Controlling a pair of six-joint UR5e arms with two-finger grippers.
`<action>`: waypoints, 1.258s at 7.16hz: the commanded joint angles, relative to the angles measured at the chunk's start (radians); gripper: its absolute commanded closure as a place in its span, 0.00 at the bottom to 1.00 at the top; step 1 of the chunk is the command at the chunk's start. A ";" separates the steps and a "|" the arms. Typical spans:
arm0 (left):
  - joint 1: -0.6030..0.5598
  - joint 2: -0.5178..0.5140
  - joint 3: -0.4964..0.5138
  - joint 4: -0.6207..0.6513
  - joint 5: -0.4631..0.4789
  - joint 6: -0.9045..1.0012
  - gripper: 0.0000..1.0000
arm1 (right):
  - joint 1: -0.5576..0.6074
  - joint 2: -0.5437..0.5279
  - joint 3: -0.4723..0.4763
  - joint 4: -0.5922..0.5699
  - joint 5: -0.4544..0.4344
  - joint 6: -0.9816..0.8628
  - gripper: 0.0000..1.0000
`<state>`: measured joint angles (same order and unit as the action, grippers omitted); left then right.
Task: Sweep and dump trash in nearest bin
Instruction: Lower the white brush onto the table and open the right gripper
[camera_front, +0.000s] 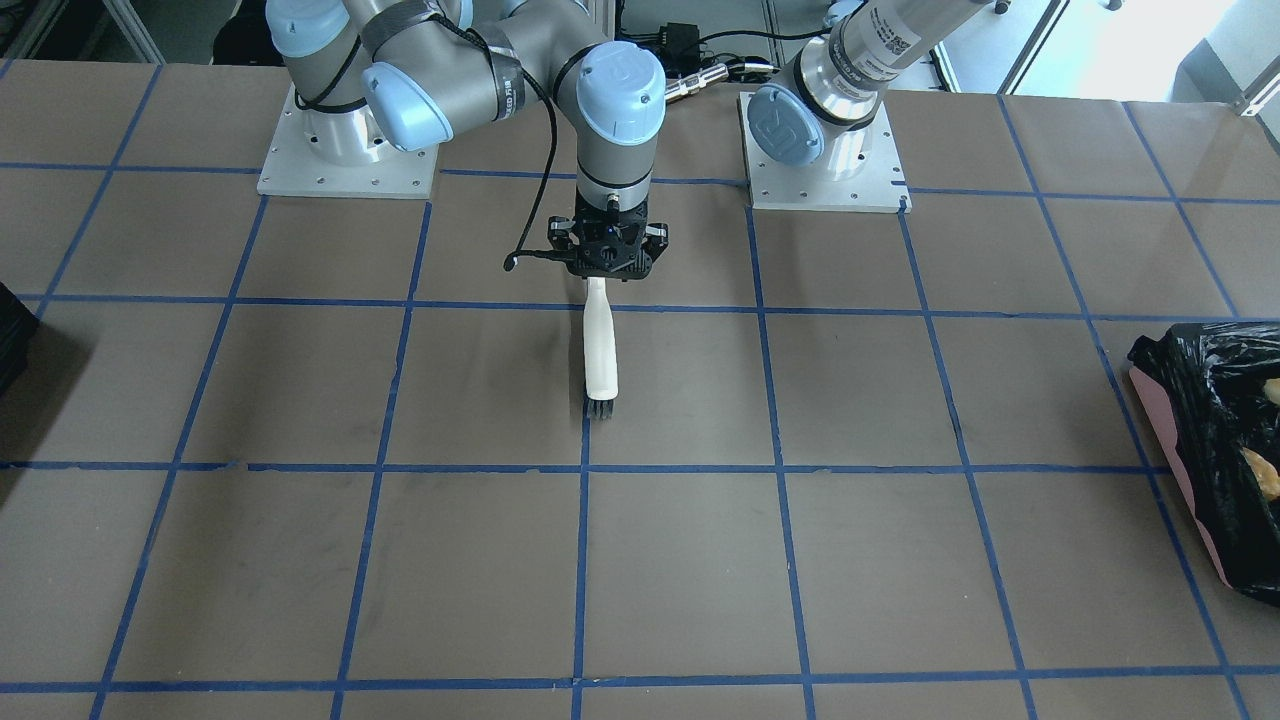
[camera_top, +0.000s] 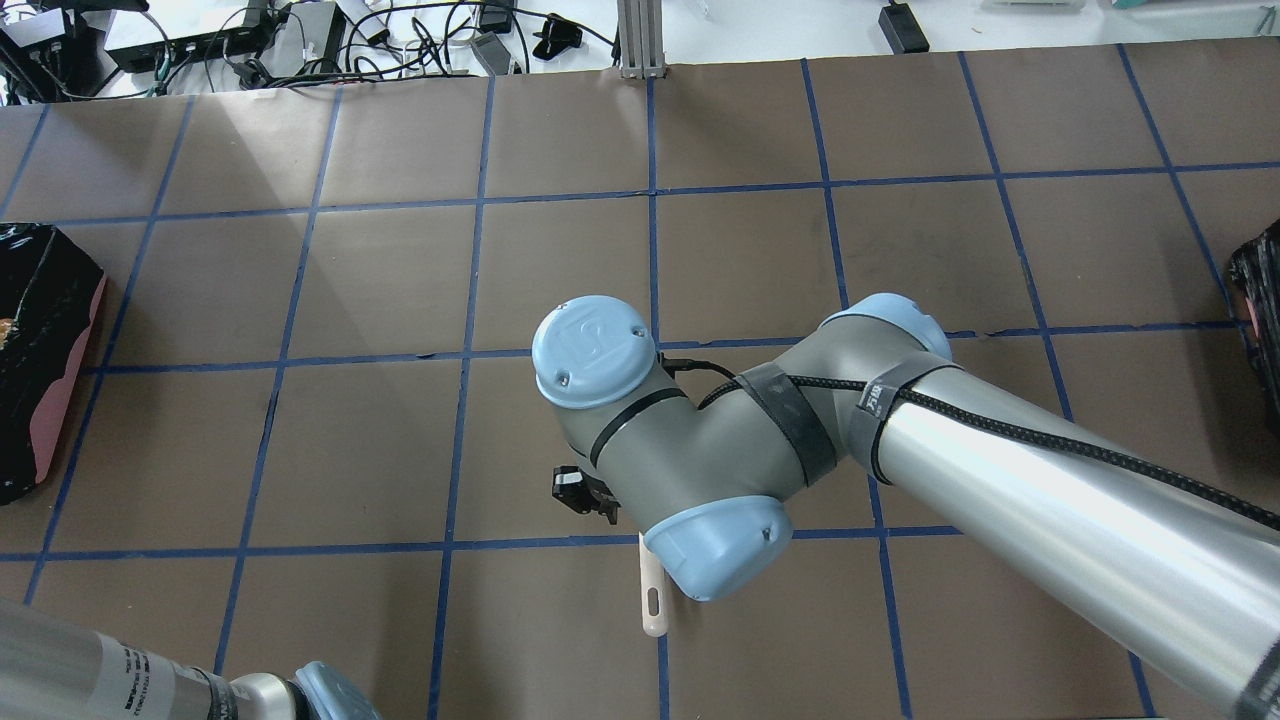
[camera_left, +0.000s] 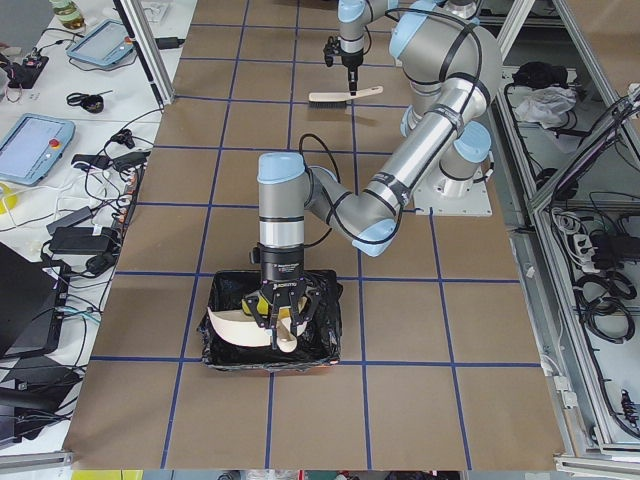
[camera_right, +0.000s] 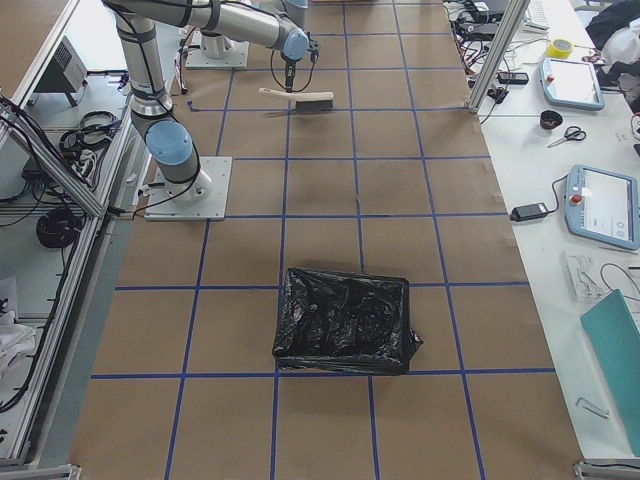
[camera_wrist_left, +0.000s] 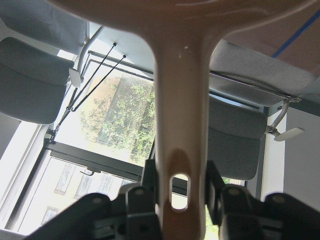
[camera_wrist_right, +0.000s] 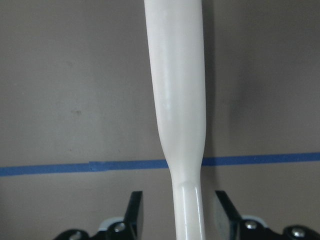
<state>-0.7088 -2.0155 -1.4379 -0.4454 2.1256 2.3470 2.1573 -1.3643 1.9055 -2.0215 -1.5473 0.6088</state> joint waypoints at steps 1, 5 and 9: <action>-0.035 0.000 -0.030 0.162 -0.004 0.110 1.00 | -0.057 -0.010 -0.147 0.088 -0.004 -0.100 0.30; -0.053 0.015 -0.026 0.169 0.013 0.066 1.00 | -0.139 -0.054 -0.485 0.354 0.003 -0.190 0.00; -0.185 0.130 -0.016 -0.239 0.001 -0.359 1.00 | -0.183 -0.087 -0.482 0.412 -0.011 -0.192 0.00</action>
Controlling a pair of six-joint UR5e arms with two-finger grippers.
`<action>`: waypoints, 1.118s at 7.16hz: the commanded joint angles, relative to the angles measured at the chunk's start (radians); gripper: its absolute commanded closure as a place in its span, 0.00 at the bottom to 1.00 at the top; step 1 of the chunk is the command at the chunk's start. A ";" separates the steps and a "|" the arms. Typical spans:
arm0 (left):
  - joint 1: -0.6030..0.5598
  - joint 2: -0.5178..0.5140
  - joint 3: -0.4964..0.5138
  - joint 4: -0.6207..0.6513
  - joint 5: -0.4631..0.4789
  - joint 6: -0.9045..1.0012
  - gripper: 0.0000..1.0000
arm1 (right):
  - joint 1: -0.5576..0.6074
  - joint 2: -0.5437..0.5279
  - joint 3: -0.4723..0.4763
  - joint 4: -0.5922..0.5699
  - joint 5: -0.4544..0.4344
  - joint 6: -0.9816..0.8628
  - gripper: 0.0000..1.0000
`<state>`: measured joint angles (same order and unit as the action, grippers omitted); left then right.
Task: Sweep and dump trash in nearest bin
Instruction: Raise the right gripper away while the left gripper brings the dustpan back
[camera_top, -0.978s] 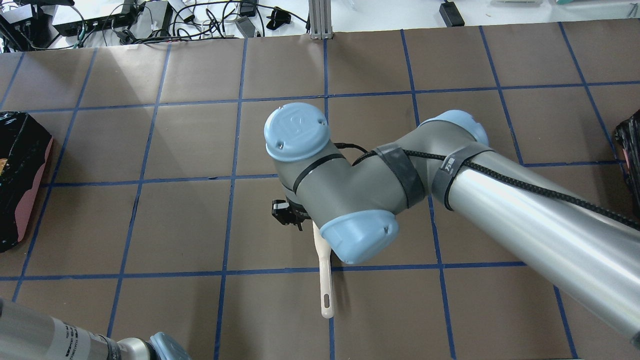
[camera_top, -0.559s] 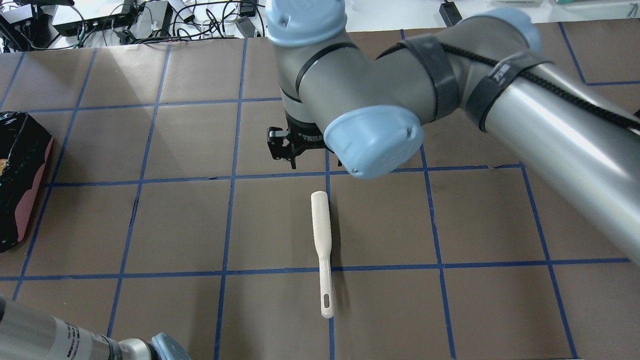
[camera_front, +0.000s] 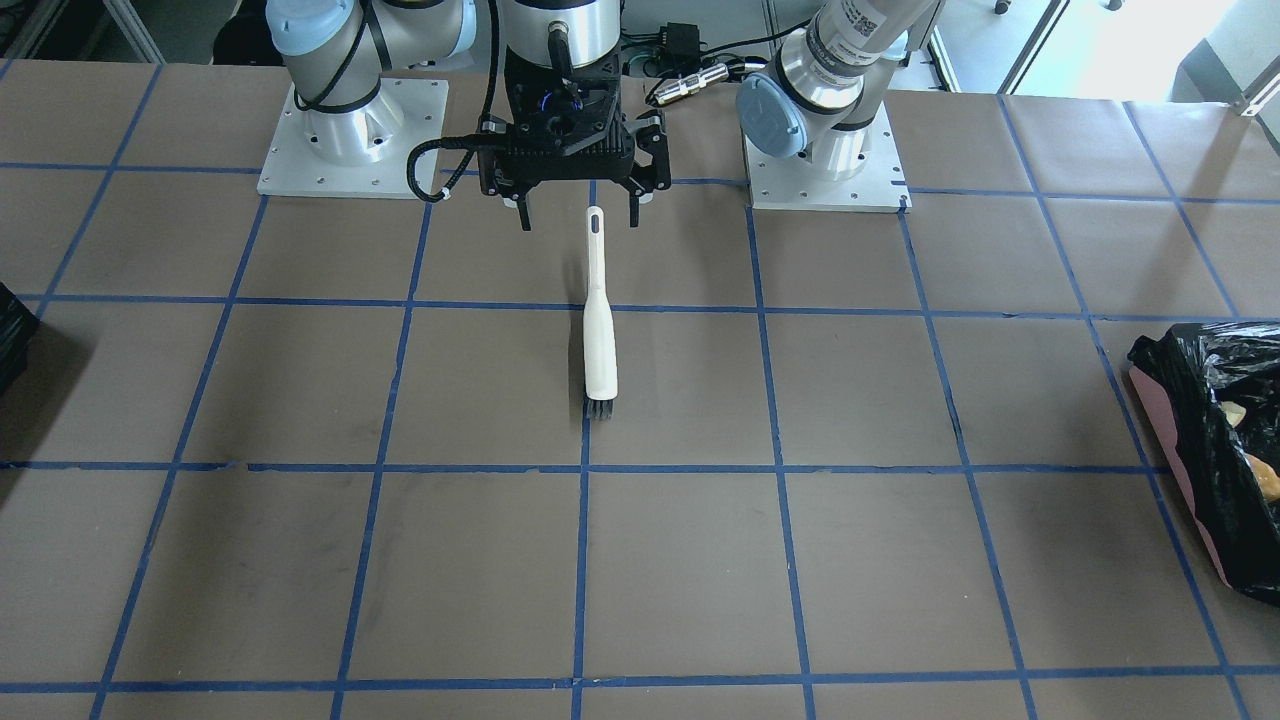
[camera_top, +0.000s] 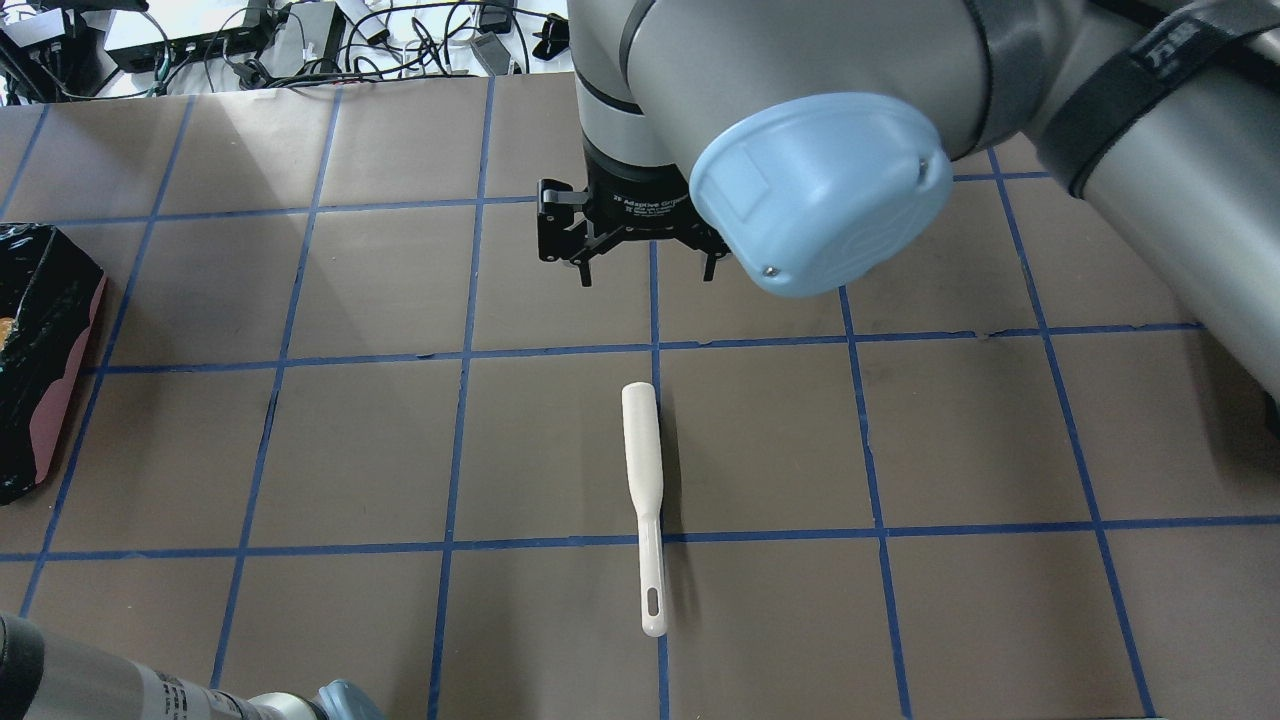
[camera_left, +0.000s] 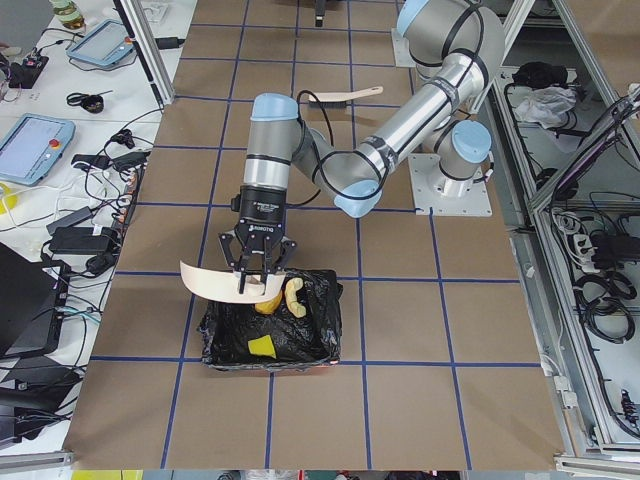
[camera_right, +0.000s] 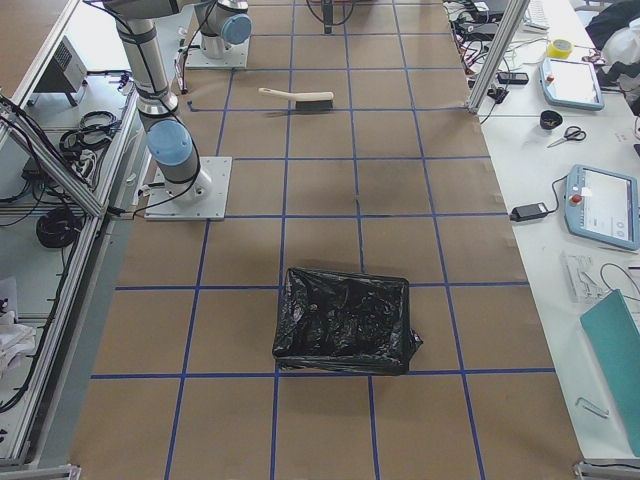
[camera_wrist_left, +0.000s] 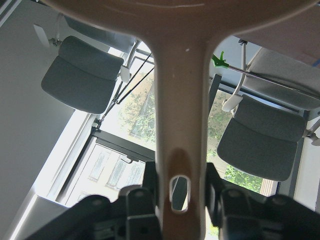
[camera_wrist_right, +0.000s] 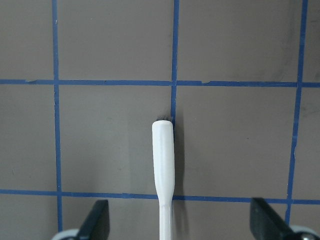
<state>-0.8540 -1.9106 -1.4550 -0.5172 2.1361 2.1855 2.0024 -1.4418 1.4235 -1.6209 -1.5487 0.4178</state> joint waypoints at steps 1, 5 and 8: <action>-0.098 0.042 -0.001 -0.272 -0.012 -0.348 1.00 | -0.092 -0.034 0.002 0.047 -0.013 -0.013 0.00; -0.183 0.039 -0.015 -0.479 -0.338 -0.846 1.00 | -0.344 -0.185 0.127 0.141 -0.018 -0.251 0.00; -0.364 0.068 -0.013 -0.759 -0.475 -1.455 1.00 | -0.350 -0.249 0.221 0.024 -0.018 -0.258 0.00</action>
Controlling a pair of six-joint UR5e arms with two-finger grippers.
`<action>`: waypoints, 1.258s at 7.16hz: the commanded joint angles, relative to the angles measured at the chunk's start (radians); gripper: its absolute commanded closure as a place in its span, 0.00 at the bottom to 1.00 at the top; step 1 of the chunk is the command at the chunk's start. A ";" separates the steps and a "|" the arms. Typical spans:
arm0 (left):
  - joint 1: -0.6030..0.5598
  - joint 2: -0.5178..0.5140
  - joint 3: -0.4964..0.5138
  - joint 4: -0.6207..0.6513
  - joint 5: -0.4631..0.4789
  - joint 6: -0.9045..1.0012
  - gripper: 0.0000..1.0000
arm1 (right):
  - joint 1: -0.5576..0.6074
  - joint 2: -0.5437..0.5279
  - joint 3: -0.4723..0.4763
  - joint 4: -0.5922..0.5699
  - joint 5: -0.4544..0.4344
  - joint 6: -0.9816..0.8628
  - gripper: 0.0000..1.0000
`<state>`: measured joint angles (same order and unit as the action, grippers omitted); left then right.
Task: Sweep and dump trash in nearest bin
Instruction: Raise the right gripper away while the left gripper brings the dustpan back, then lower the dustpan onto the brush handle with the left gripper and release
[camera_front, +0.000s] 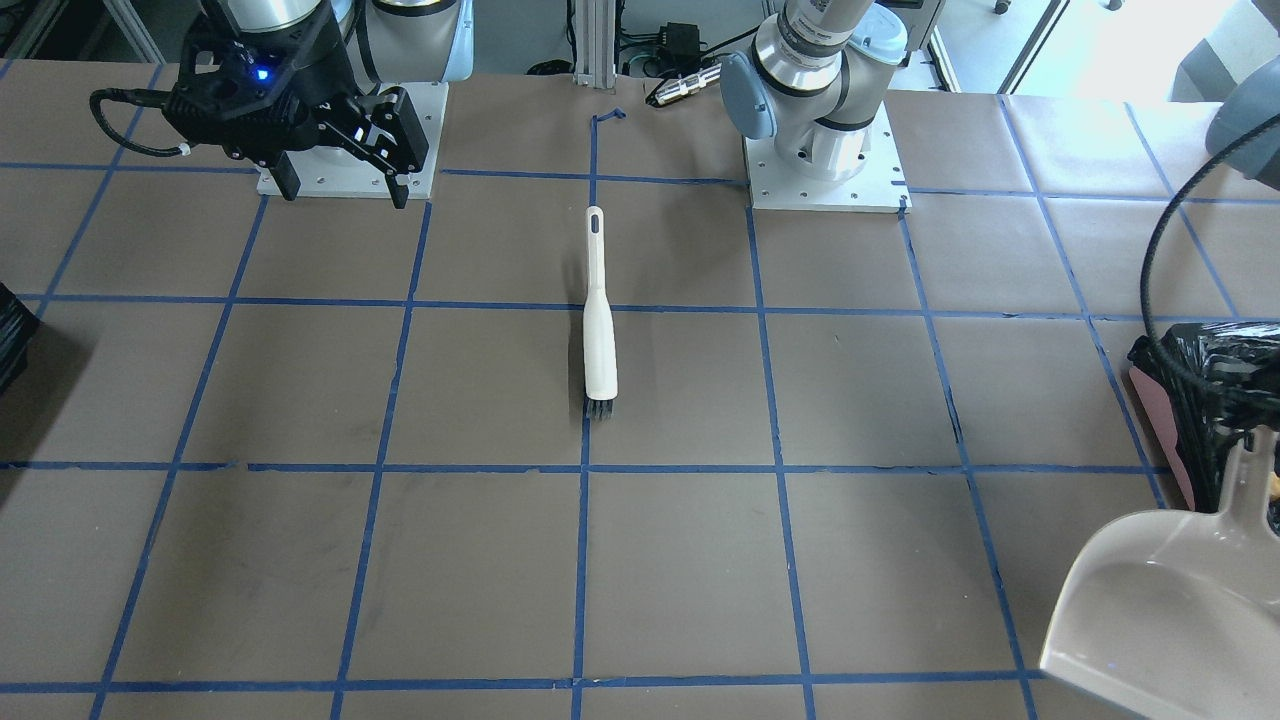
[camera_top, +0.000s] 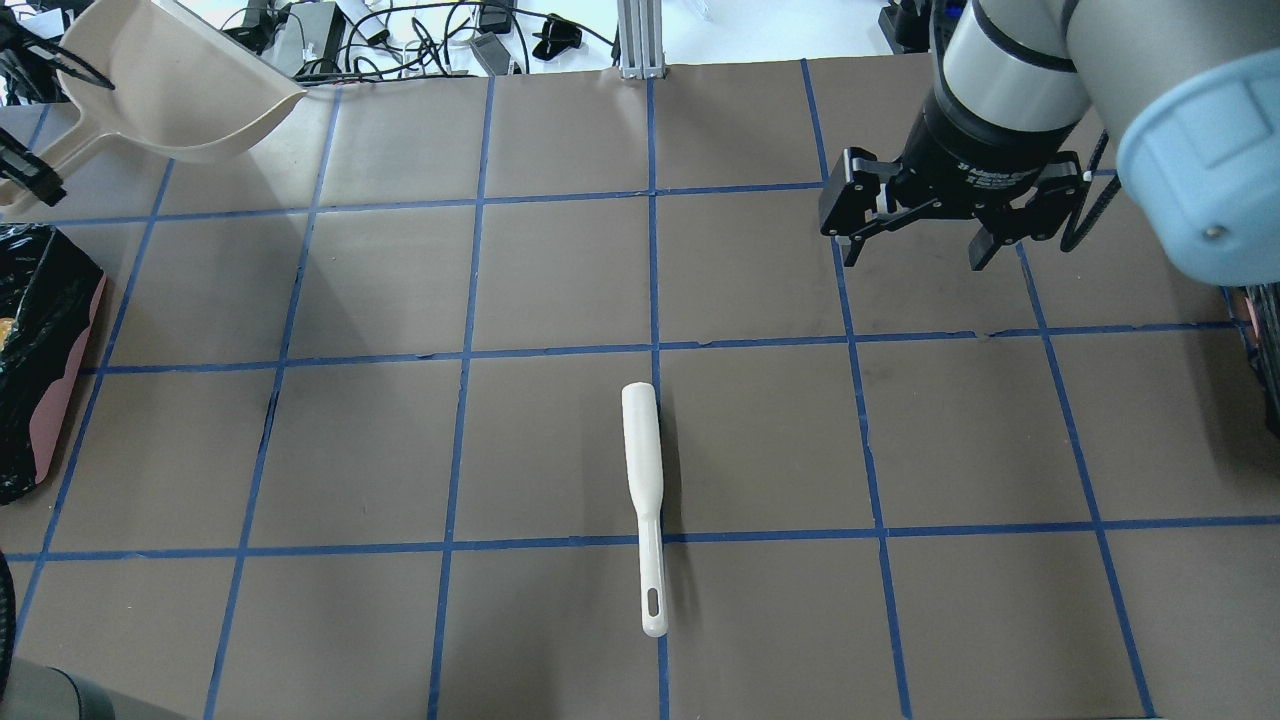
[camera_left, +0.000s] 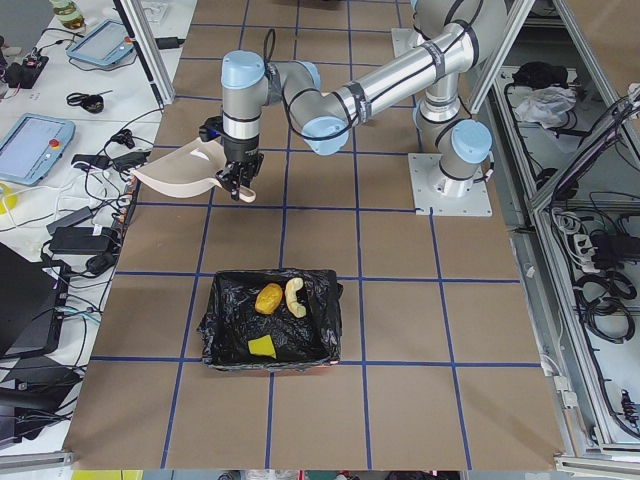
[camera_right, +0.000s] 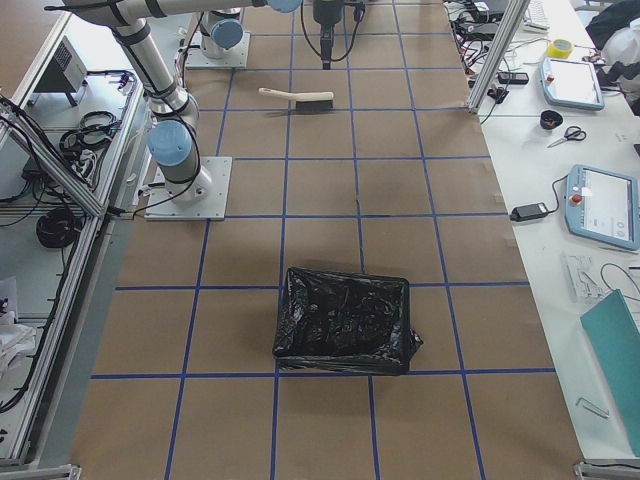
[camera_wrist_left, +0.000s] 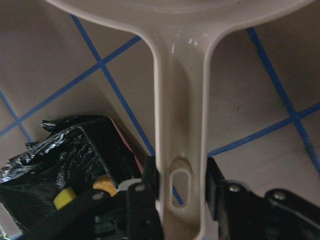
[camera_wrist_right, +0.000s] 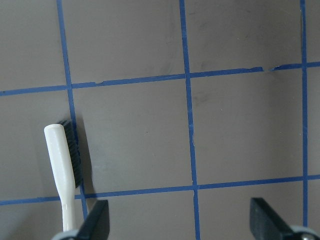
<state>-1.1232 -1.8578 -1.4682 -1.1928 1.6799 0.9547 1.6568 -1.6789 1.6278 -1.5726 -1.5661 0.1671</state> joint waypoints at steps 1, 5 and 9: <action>-0.190 0.023 0.000 -0.155 -0.022 -0.458 1.00 | -0.011 -0.007 -0.005 -0.039 -0.020 -0.029 0.00; -0.544 -0.023 -0.012 -0.251 -0.073 -1.020 1.00 | -0.014 0.048 -0.065 -0.037 -0.038 -0.070 0.00; -0.758 -0.099 -0.030 -0.249 -0.186 -1.201 1.00 | -0.011 0.050 -0.052 -0.037 -0.032 -0.069 0.00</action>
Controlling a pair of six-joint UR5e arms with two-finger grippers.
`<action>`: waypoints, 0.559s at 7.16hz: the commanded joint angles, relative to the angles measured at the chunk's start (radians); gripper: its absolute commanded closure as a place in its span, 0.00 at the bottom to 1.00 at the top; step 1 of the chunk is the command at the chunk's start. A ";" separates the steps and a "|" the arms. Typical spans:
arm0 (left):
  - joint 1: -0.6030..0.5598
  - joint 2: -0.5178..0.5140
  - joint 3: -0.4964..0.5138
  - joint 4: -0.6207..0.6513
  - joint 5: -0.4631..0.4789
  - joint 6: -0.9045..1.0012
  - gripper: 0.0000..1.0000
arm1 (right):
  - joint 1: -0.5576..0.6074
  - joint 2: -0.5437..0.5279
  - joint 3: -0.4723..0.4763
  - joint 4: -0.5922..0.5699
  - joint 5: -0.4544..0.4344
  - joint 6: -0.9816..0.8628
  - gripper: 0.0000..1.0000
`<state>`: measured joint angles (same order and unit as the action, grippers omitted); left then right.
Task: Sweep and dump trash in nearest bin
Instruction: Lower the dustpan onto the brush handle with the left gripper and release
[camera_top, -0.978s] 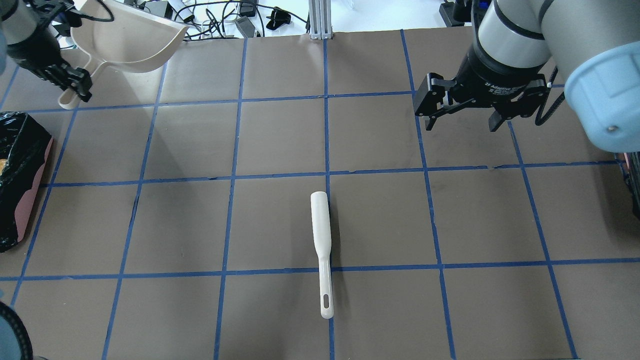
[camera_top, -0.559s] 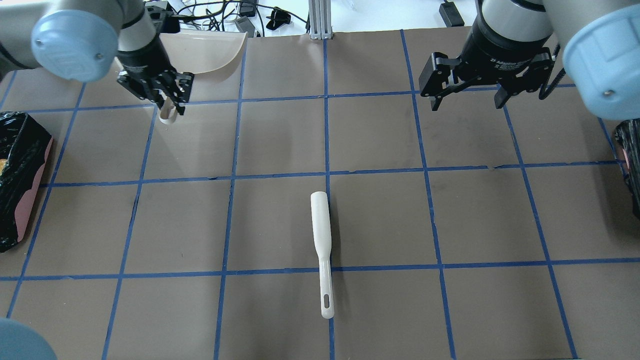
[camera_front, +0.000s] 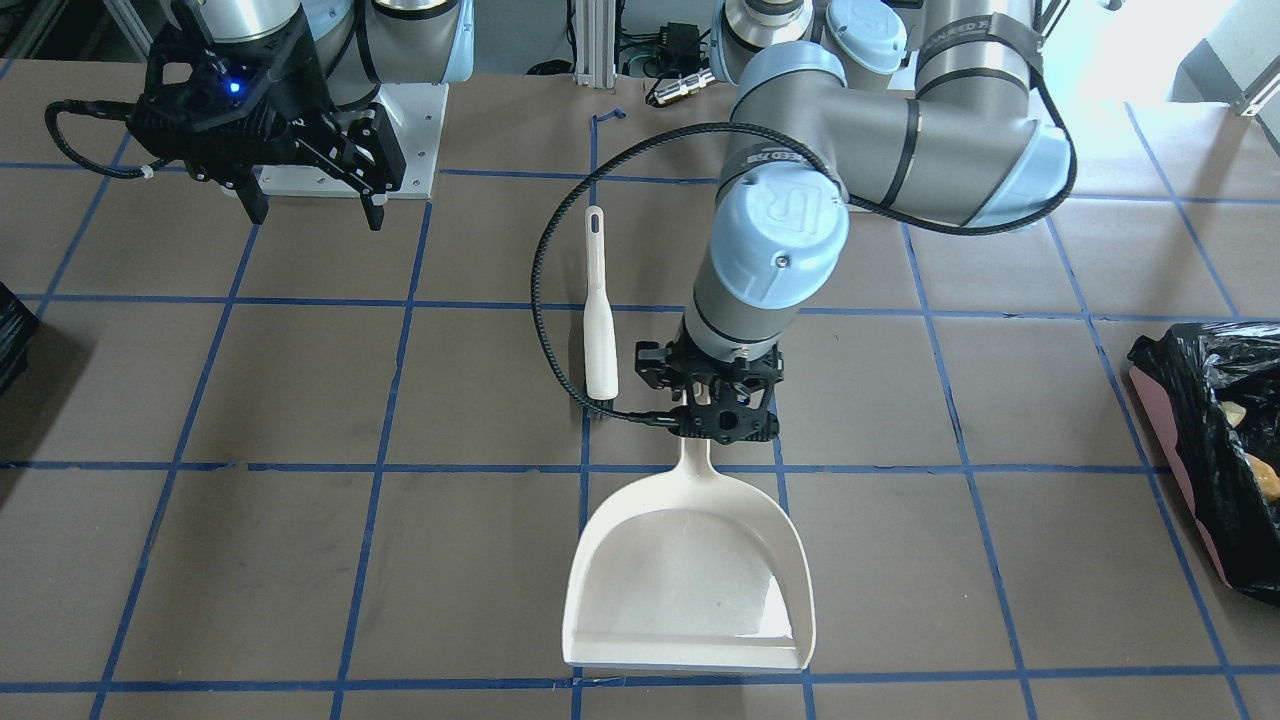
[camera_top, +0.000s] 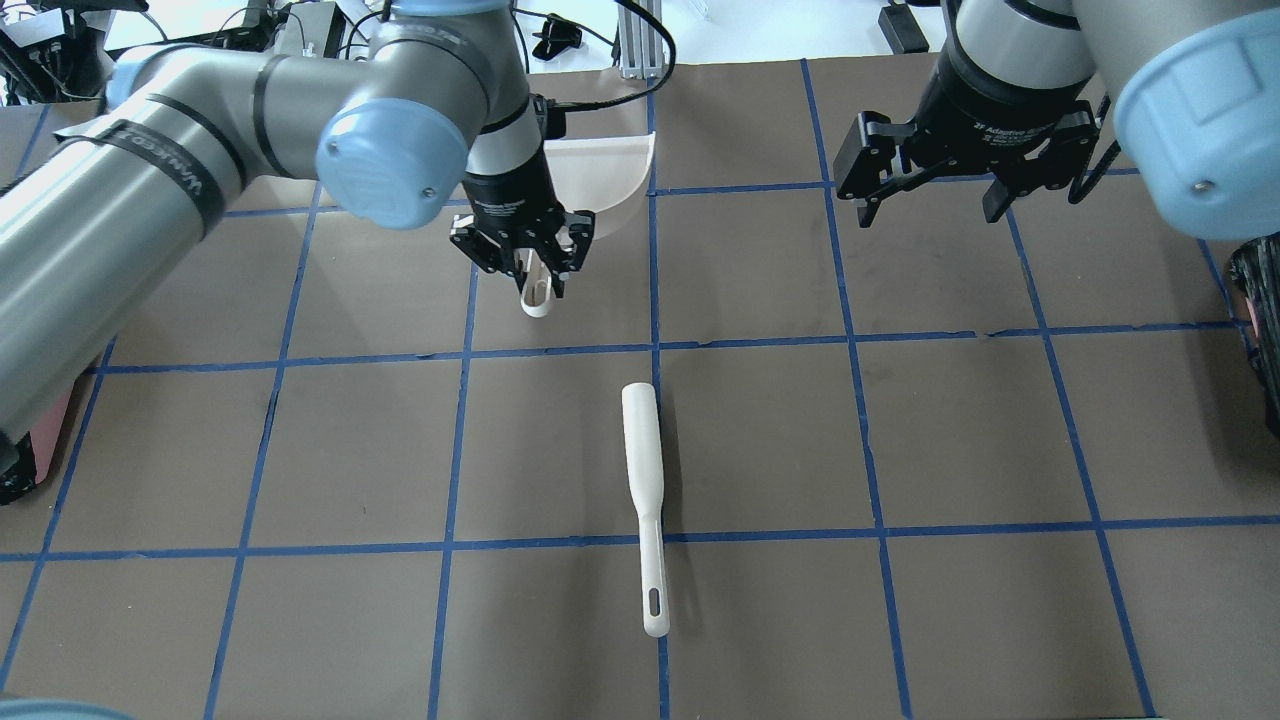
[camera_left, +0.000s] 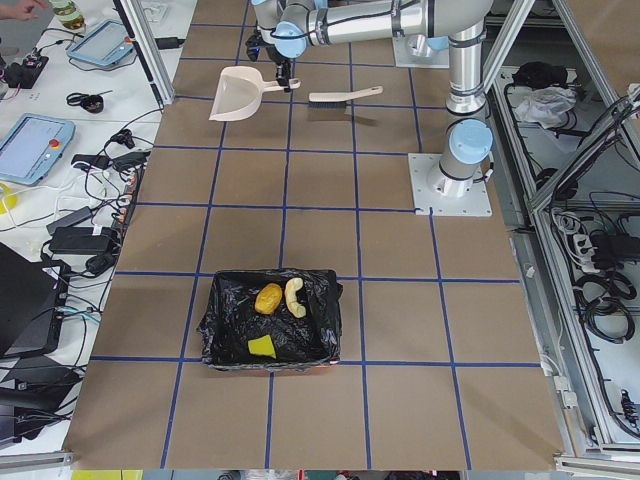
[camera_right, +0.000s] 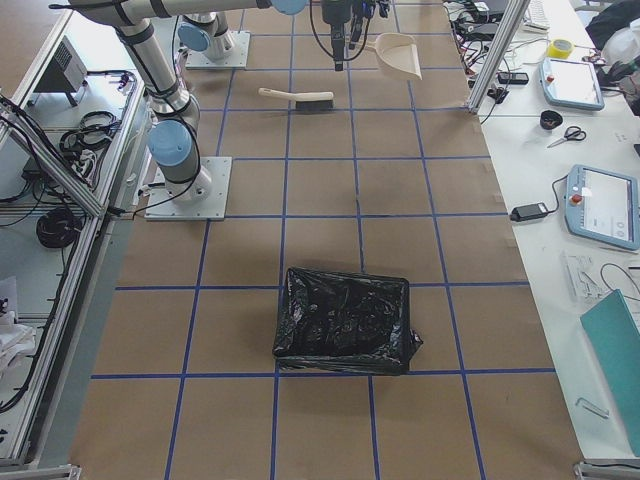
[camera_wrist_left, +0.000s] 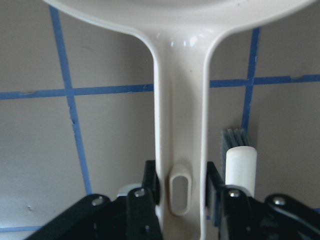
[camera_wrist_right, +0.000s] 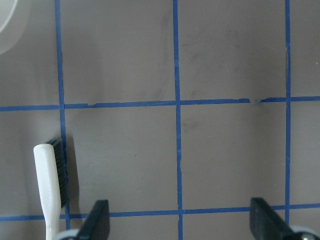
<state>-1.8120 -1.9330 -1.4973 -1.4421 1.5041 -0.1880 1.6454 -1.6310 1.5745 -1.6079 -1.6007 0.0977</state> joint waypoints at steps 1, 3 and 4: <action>-0.107 -0.049 0.000 0.012 -0.012 -0.067 1.00 | 0.001 0.002 0.002 -0.001 0.002 0.002 0.00; -0.150 -0.087 0.002 0.054 -0.036 -0.120 1.00 | 0.001 -0.009 0.004 -0.003 -0.001 -0.001 0.00; -0.155 -0.102 0.002 0.083 -0.035 -0.114 1.00 | 0.001 -0.004 0.005 -0.003 0.001 -0.004 0.00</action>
<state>-1.9523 -2.0145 -1.4960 -1.3911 1.4713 -0.2977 1.6459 -1.6358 1.5786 -1.6101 -1.5997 0.0965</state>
